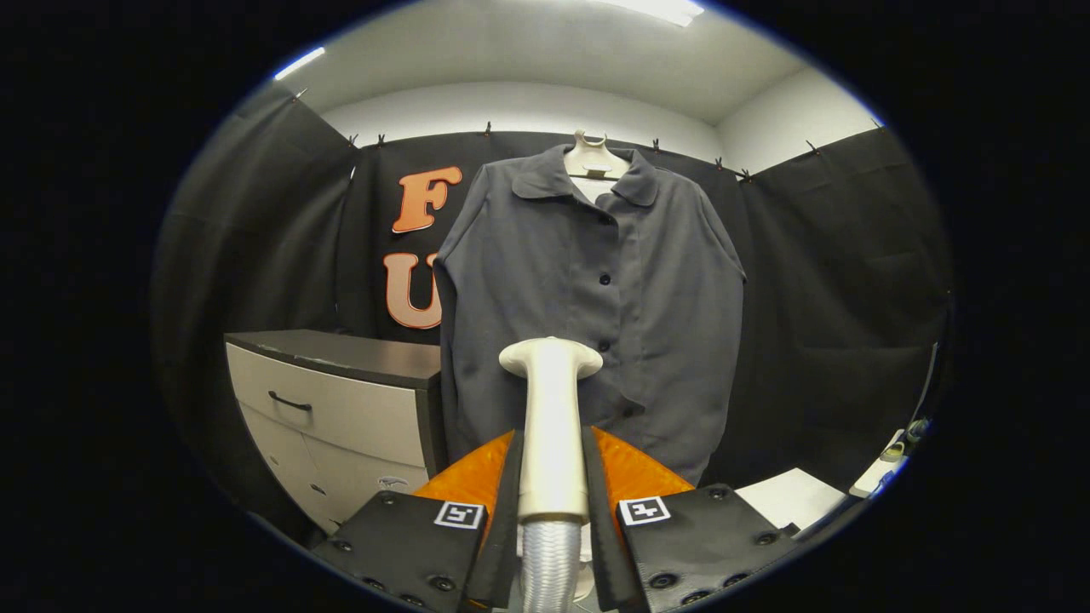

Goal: Iron the clothes twice with a garment steamer, once on the left side and once on the right side.

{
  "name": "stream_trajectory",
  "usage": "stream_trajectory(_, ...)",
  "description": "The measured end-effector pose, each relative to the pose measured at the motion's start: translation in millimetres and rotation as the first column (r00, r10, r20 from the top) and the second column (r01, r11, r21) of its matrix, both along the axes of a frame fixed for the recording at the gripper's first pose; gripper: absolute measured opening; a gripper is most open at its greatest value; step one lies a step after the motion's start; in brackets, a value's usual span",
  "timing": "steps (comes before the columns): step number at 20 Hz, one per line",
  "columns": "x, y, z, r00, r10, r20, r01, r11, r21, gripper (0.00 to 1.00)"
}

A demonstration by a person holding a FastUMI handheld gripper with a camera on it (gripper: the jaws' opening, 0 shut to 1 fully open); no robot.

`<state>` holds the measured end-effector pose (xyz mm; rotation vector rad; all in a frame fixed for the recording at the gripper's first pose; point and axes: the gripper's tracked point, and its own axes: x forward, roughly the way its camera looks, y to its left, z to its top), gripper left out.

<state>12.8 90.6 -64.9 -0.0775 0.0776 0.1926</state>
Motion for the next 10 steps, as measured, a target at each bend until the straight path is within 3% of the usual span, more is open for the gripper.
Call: stream_trajectory(10,-15.0,-3.1,-34.5,0.997,-0.006,-0.071,0.004,1.0,-0.016,0.44)
